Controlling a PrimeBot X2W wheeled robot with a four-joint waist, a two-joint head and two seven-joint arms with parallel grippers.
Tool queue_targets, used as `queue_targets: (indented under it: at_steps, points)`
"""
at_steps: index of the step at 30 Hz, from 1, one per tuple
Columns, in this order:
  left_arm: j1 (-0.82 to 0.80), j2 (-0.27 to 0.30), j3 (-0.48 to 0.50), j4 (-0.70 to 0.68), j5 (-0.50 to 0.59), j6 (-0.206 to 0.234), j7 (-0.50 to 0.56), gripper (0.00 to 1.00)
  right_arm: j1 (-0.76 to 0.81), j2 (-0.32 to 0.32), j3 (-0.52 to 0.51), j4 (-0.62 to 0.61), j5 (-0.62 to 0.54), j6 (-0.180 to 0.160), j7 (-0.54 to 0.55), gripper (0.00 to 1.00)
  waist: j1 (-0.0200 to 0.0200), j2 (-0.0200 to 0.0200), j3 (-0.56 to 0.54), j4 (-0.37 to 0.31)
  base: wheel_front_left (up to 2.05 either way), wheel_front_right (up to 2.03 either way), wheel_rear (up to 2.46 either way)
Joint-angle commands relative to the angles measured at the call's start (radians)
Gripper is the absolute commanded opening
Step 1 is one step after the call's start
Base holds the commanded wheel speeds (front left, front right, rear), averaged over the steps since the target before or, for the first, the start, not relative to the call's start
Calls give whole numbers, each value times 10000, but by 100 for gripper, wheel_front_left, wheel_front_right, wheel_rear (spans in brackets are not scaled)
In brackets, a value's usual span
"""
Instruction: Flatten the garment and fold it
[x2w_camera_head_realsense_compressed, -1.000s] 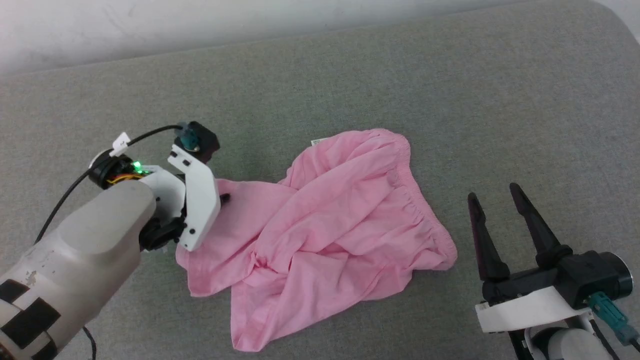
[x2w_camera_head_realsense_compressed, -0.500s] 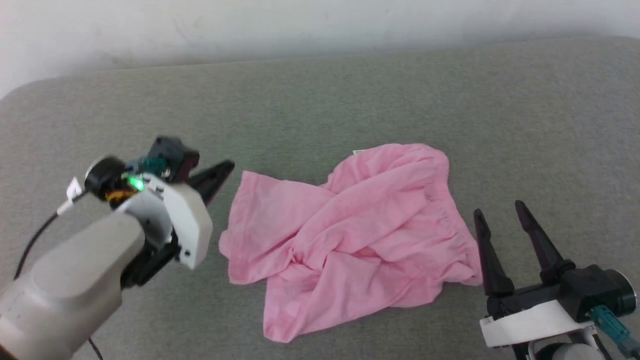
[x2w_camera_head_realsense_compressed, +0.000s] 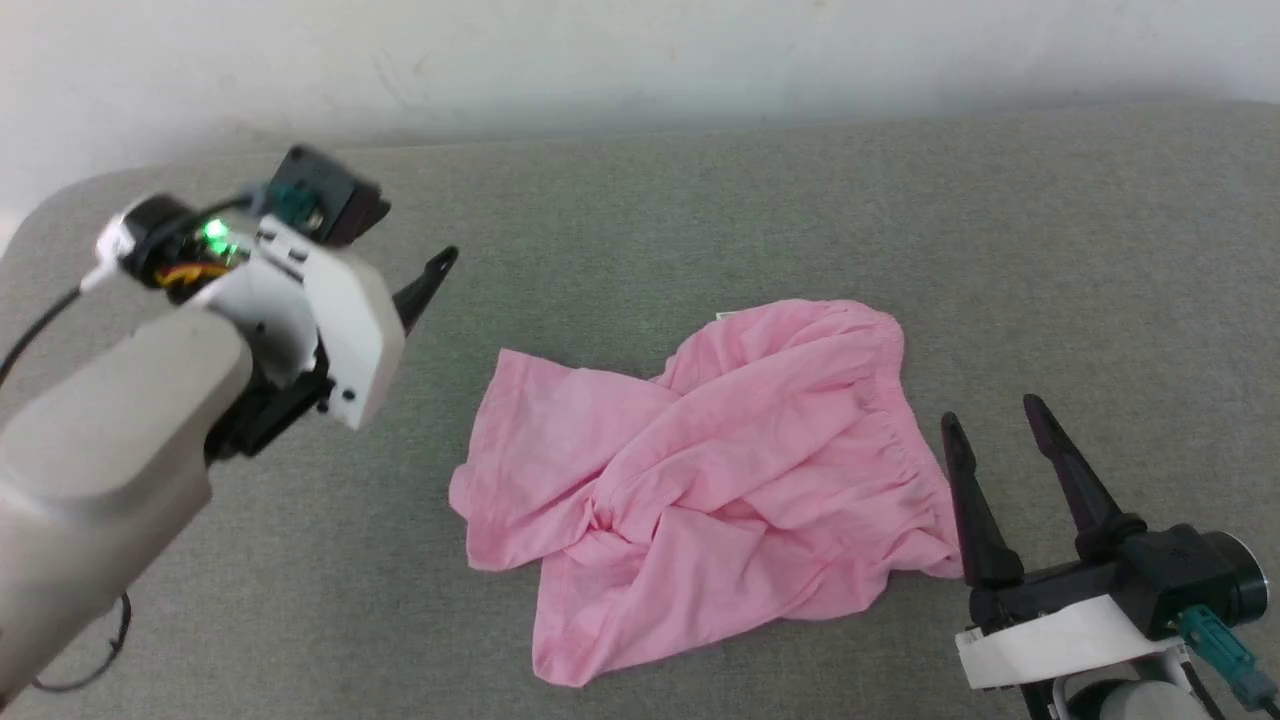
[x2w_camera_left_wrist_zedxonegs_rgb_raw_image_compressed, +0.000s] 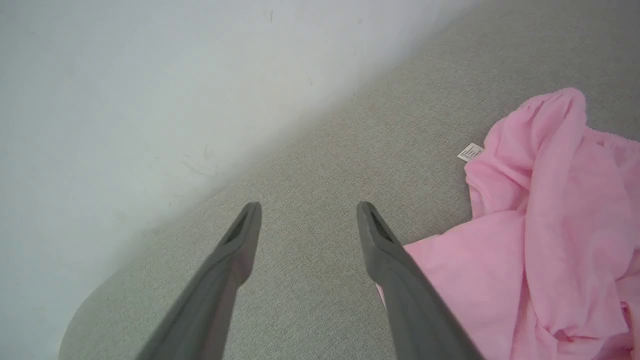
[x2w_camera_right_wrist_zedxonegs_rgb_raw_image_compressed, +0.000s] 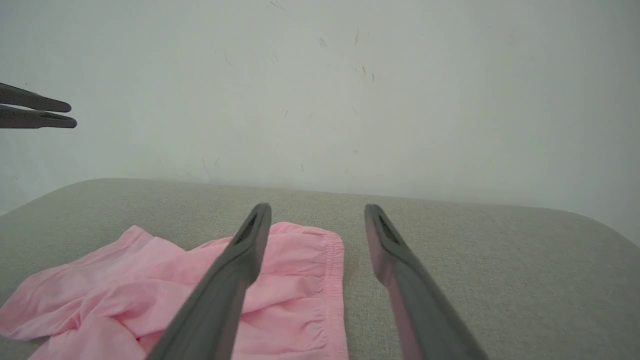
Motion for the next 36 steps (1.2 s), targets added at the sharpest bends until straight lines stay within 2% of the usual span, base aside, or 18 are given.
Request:
queue_targets:
  at_steps: [1, 6, 10, 14, 20, 26, 27, 28, 31, 36]
  points:
    - [-224, -176, -38, 109, -32, -137, 261, 100, 20, 10, 4, 20, -10, -9, -45, 100, 1, 0, 48, -100, 0, 0, 0]
    - [-1063, -741, -381, 1024, -642, -986, 2213, 100, -113, 18, 147, 80, 26, -9, -45, 100, 1, 0, 252, -428, 0, 0, 0]
    - [-1418, -1111, -810, 1657, -904, -1367, 3729, 100, -256, 22, 192, 139, 37, -9, -45, 100, 1, 0, 497, -712, 0, 0, 0]
    - [-1444, -1338, -1118, 2009, -885, -1505, 5089, 100, -430, 25, 228, 165, 50, -9, -45, 100, 1, 0, 816, -996, 0, 0, 0]
    - [-1175, -1500, -1252, 1976, -690, -1524, 5841, 100, -818, 30, 376, 212, 91, -9, -45, 100, 1, 0, 1345, -1419, 0, 0, 0]
    - [-507, -1428, -1270, 1648, 129, -1526, 6973, 100, -1010, 33, 403, 267, 112, -9, -45, 100, 1, 0, 1579, -1569, 0, 0, 0]
    - [-428, -1392, -1270, 1516, 172, -1526, 7031, 10, -1006, 33, 380, 269, 120, -9, -45, 100, 1, 0, 1577, -1548, 0, 0, 0]
    - [-356, -1359, -1271, 1379, 161, -1526, 7073, 0, -983, 33, 335, 272, 126, -9, -45, 100, 1, 0, 1554, -1500, 0, 0, 0]
    - [-379, -1146, -1271, 933, 223, -1527, 6617, 0, -890, 34, 273, 333, 139, -9, -45, 100, 1, 0, 1378, -1321, 0, 0, 0]
    - [-793, -602, -1249, 547, 106, -1527, 4291, 0, -665, 34, 140, 341, 128, -9, -45, 100, 1, 0, 910, -848, 0, 0, 0]
